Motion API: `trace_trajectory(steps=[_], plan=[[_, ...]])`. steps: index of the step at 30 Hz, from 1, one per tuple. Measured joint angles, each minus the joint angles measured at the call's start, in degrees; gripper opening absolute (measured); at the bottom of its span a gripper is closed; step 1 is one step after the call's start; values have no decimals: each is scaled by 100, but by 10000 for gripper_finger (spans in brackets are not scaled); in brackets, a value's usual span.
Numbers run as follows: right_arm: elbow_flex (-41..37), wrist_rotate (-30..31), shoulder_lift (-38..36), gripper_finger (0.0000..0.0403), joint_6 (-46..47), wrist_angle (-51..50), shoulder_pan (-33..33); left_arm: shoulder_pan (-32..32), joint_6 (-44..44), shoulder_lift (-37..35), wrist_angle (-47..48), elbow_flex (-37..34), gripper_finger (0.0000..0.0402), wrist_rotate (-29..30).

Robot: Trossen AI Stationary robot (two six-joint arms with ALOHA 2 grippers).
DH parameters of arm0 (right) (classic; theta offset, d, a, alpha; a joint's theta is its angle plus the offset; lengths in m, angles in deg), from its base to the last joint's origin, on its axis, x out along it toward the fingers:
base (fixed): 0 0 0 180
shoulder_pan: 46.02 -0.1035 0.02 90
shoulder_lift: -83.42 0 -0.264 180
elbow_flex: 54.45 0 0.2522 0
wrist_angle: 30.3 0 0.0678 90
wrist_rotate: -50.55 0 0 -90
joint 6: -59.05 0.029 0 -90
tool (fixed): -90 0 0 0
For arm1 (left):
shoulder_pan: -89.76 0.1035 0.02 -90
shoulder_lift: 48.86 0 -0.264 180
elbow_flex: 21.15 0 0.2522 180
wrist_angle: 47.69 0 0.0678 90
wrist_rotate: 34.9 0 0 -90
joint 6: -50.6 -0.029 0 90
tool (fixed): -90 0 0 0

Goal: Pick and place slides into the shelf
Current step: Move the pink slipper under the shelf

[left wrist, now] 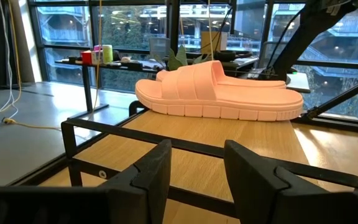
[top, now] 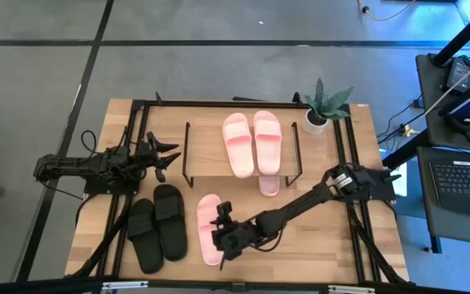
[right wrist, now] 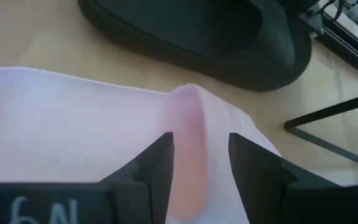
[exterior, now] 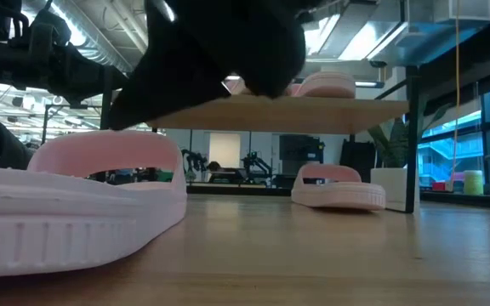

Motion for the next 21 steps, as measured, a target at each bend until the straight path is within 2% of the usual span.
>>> trace_trajectory(steps=[5,14,21], plan=[[7,241,-3,155,5,-98,57,0,4,1,-1,1,141,0],[9,299,153,155,-2,-291,89,2,12,0,0,0,141,0],[9,1104,420,154,7,-289,89,2,11,1,0,0,141,0]])
